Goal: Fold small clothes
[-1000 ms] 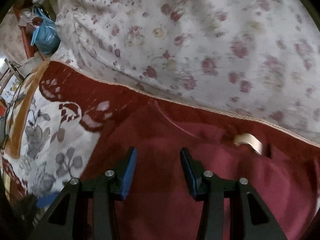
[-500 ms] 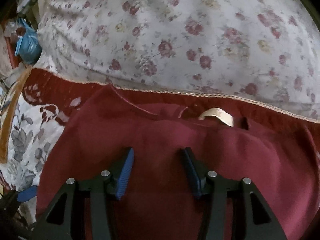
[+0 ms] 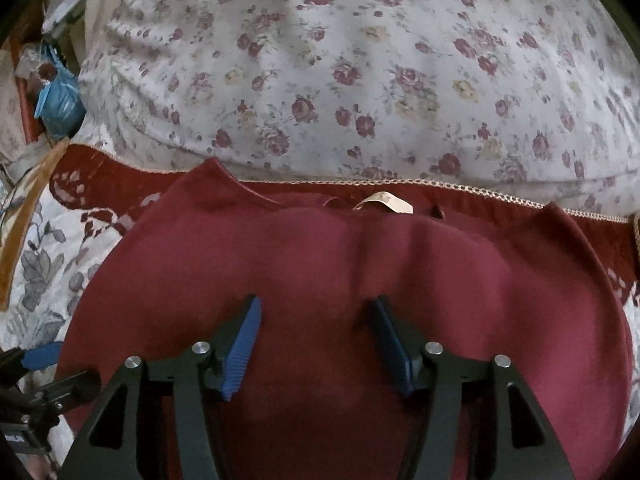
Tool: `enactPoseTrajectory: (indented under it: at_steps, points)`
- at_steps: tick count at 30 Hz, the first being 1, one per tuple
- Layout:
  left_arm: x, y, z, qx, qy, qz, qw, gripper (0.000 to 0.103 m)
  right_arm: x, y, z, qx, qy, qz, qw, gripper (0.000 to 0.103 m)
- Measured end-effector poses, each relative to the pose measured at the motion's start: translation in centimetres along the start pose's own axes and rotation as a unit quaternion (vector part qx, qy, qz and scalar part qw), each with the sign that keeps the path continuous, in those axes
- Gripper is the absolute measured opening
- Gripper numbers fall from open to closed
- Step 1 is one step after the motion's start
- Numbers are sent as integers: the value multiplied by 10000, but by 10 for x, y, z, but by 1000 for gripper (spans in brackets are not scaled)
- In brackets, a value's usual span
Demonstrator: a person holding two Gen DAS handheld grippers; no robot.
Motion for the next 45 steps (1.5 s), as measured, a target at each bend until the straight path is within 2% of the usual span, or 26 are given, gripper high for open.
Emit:
enactPoseTrajectory:
  at_steps: [11,20,24,27,34,37,40,45]
  points:
    - [13,-3,-6,156,106,127,9997,95,-3,2,-1,-80,-183,20,9998,69]
    - [20,2,-4,58,215,101,9997,95,-4,2,0,-68,-256,-24,9996,73]
    - [23,5,-2,-64,248,88,9996,95,2,-5,-1,-140,-242,-359,9990,73]
    - [21,6,-2,-55,227,58,9997,95,8,-12,-12,-286,-712,-466,9960,73]
    - [18,5,-5,-3,291,-12,9996,95,-2,-34,-64,278,-1056,-723,9914,74]
    - [15,4,-6,48,310,-64,9995,95,-19,-34,-91,572,-1342,-1122,9829,77]
    - [12,3,-10,159,315,-126,9993,95,-33,-37,-102,778,-1230,-1307,9807,79]
    - [9,0,-14,289,373,-174,9987,95,-40,-50,-108,630,-1351,-1507,9773,83]
Point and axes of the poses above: each gripper's, at about its wrist camera, not at the fingertips, and x roughly against the way its jaws point, z to its right, y to its underside, the point moved 4 cm from there along -x, roughly the way its jaws point, and after that the axes turned 3 degrees about x, right-handed, at the moved point
